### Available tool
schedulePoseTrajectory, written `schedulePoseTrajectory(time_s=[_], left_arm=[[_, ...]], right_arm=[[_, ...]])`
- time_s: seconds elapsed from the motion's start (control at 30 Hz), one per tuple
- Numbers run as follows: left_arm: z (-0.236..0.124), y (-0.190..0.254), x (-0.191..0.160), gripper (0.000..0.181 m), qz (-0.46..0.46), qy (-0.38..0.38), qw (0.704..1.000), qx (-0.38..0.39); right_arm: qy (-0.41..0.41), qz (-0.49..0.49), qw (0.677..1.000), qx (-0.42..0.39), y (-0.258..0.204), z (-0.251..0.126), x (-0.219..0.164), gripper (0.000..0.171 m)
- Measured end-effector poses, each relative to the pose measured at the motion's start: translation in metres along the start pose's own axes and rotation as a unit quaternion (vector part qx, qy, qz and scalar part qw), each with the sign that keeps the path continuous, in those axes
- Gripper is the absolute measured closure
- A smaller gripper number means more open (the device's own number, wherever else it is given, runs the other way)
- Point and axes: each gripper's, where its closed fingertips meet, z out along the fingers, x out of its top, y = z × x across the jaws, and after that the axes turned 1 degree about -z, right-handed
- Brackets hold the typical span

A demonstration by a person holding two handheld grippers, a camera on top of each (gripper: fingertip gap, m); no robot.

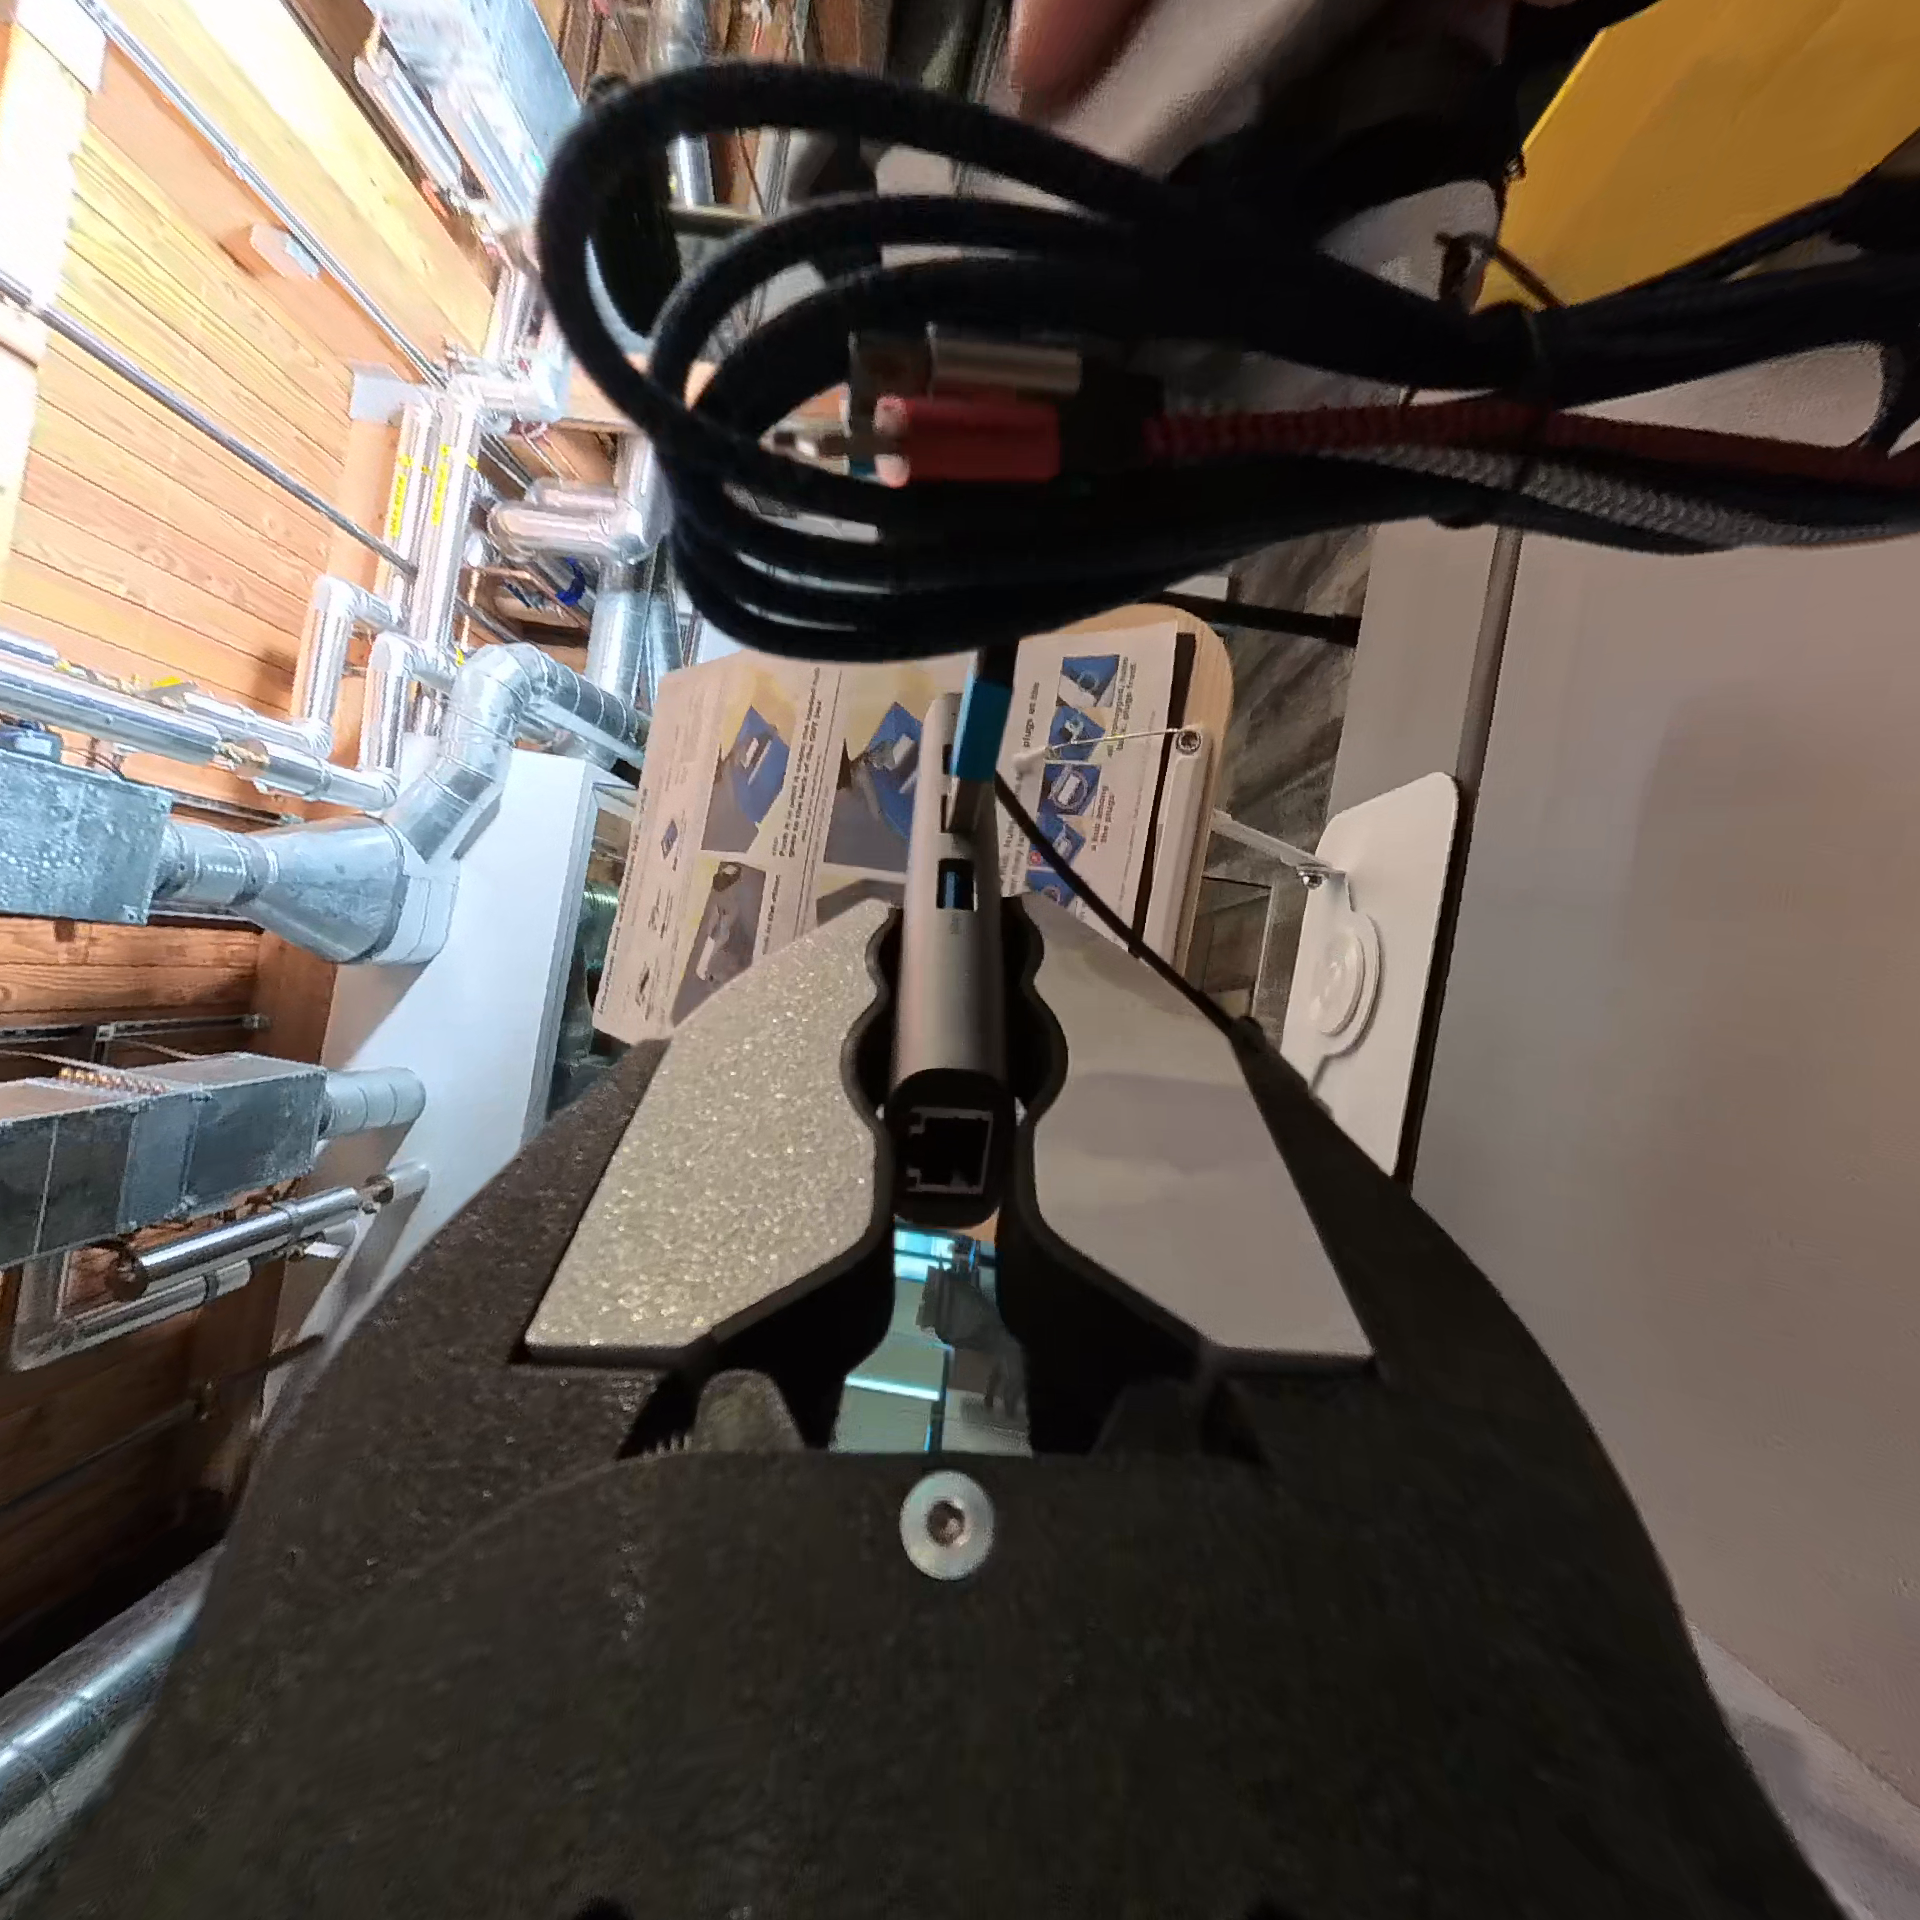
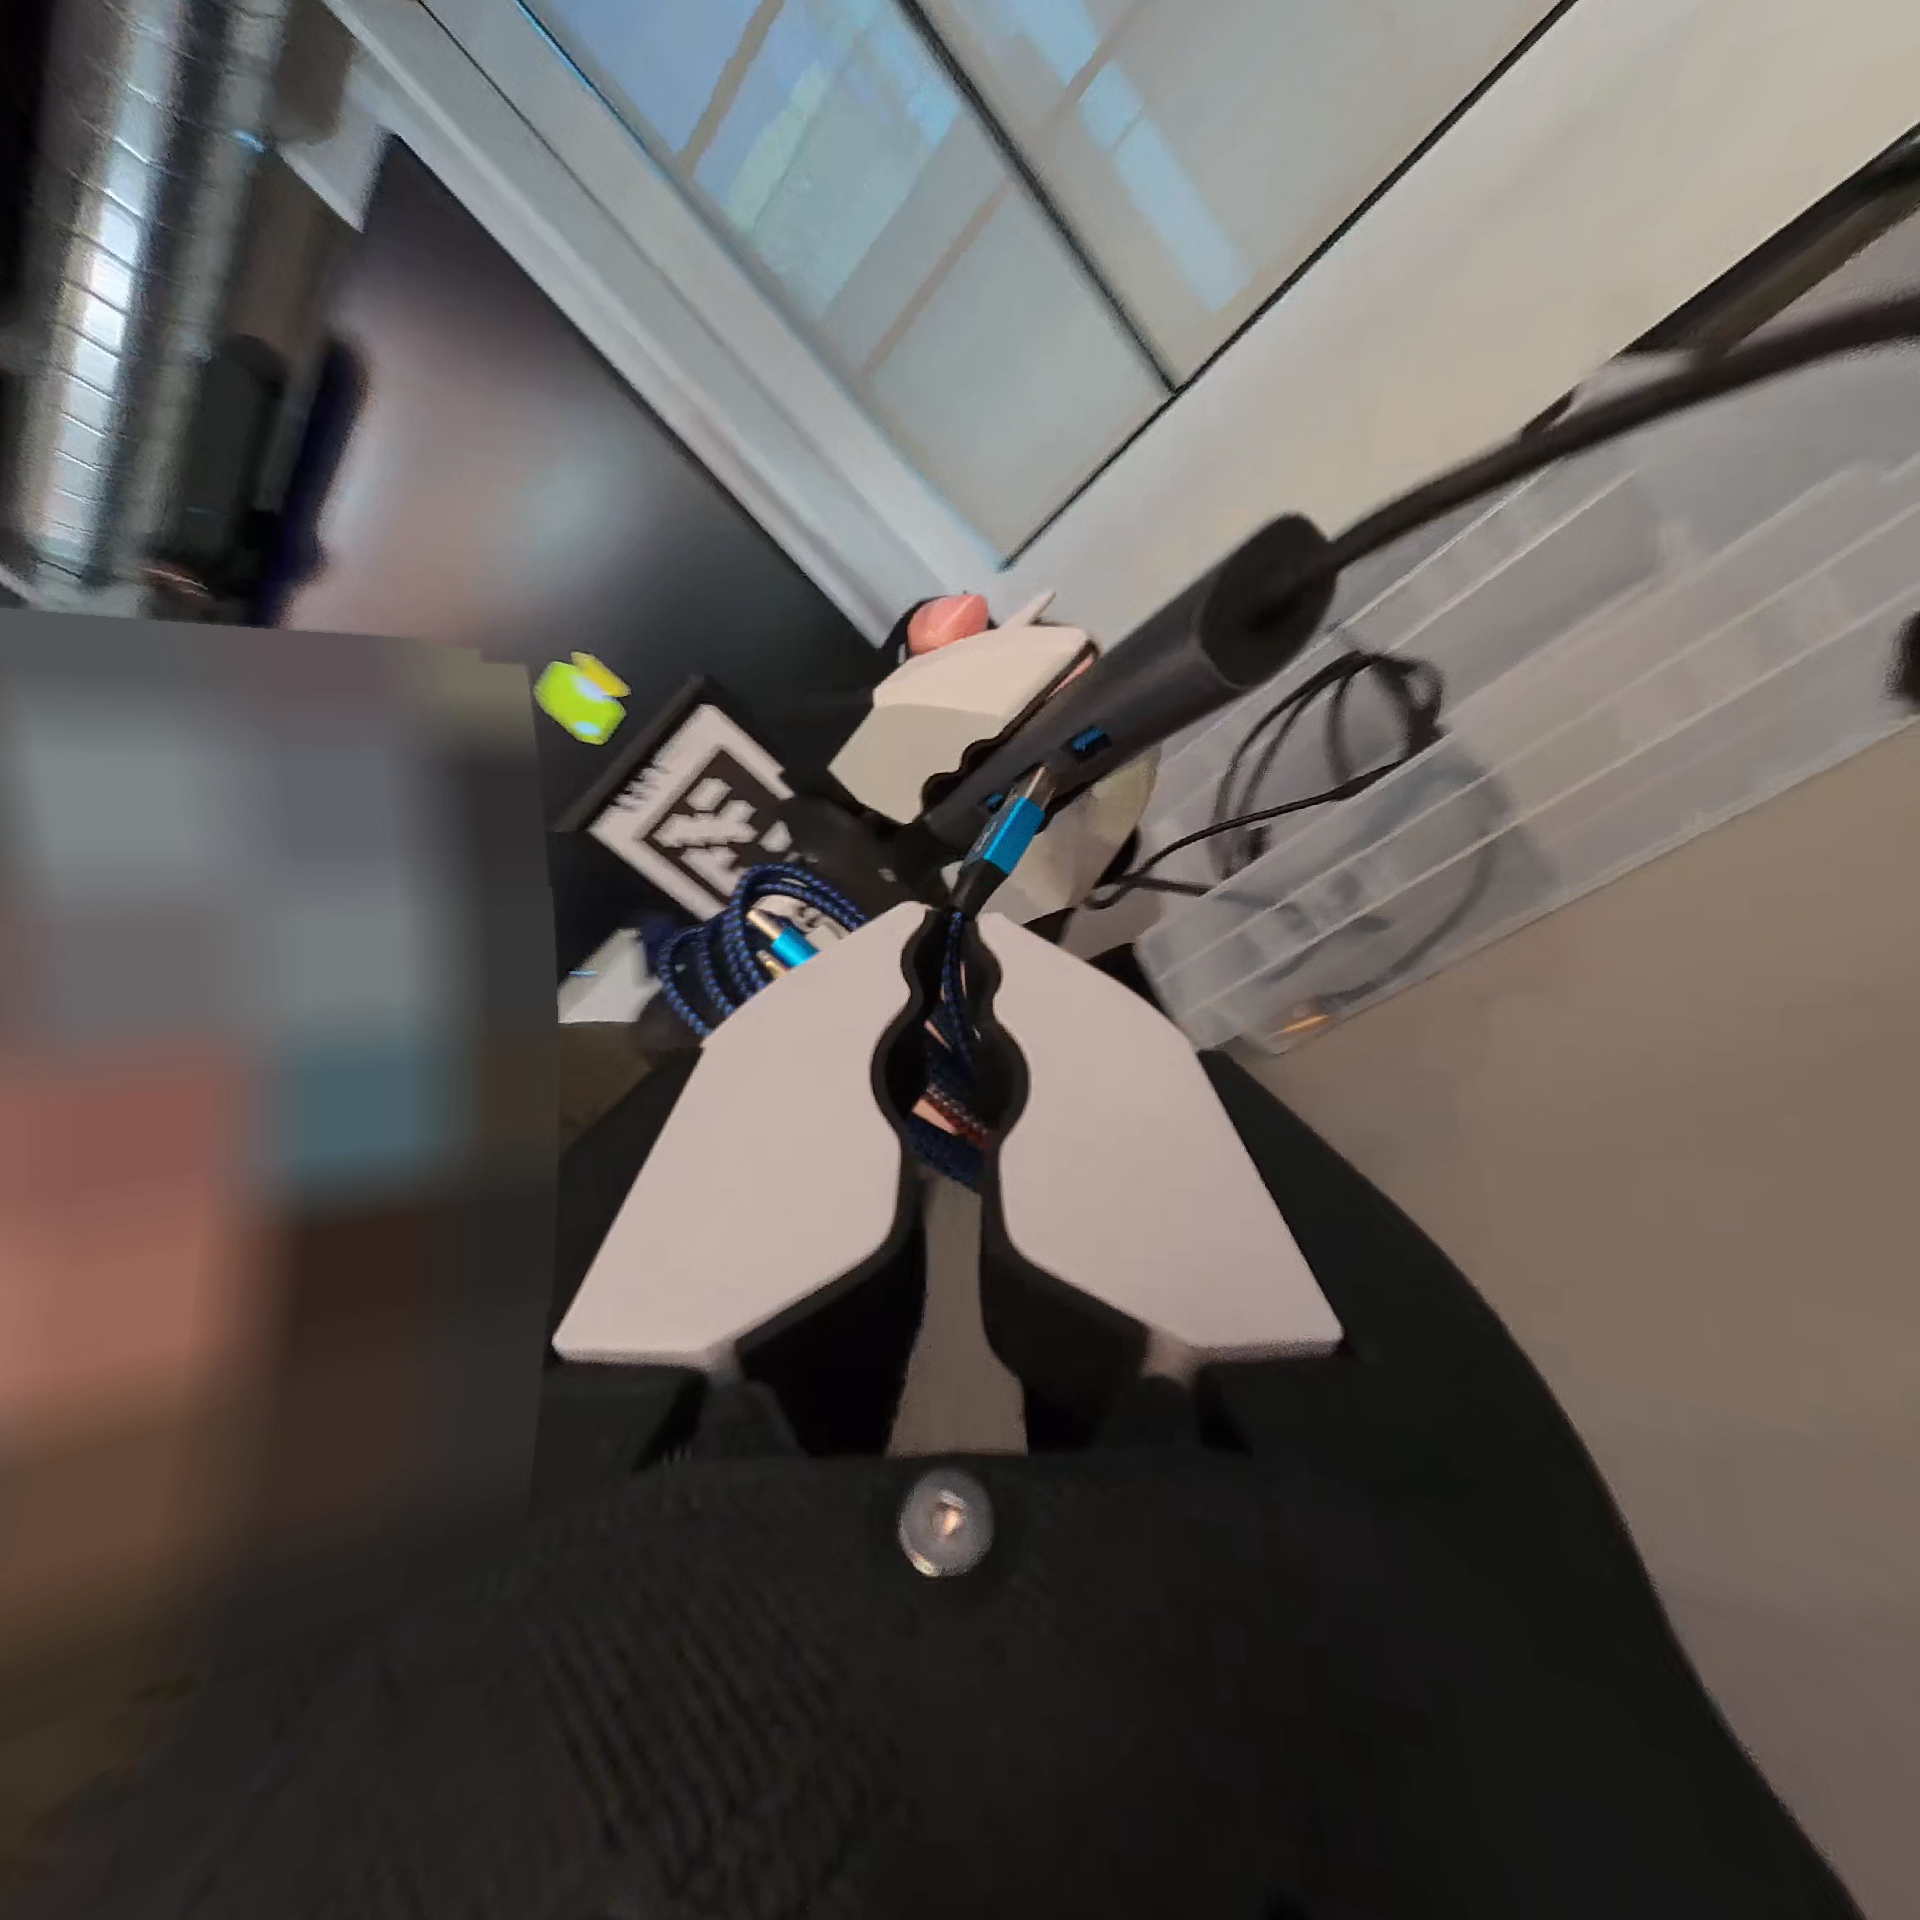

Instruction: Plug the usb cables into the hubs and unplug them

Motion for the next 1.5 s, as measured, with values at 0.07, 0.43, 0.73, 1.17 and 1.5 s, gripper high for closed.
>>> schedulePoseTrajectory(time_s=[0.07,0.43,0.73,1.17,1.5], left_arm=[[0.001,0.0,-0.002,0.164,-0.014,-0.006,1.0,-0.005],[0.004,-0.003,-0.007,0.164,-0.057,-0.04,0.997,-0.021],[0.005,-0.011,-0.008,0.164,-0.076,-0.058,0.995,0.006],[0.003,-0.021,-0.008,0.164,-0.084,-0.069,0.993,0.034],[0.002,-0.027,-0.005,0.164,-0.102,-0.084,0.991,0.038]], right_arm=[[0.001,-0.034,0.999,-0.03,0.002,0.0,0.002,0.168],[-0.015,-0.218,0.958,-0.184,0.006,0.0,0.011,0.166],[-0.004,-0.281,0.932,-0.228,0.003,0.001,0.017,0.166],[0.024,-0.387,0.872,-0.297,-0.004,0.003,0.027,0.166],[0.047,-0.42,0.854,-0.304,-0.011,0.003,0.032,0.167]])
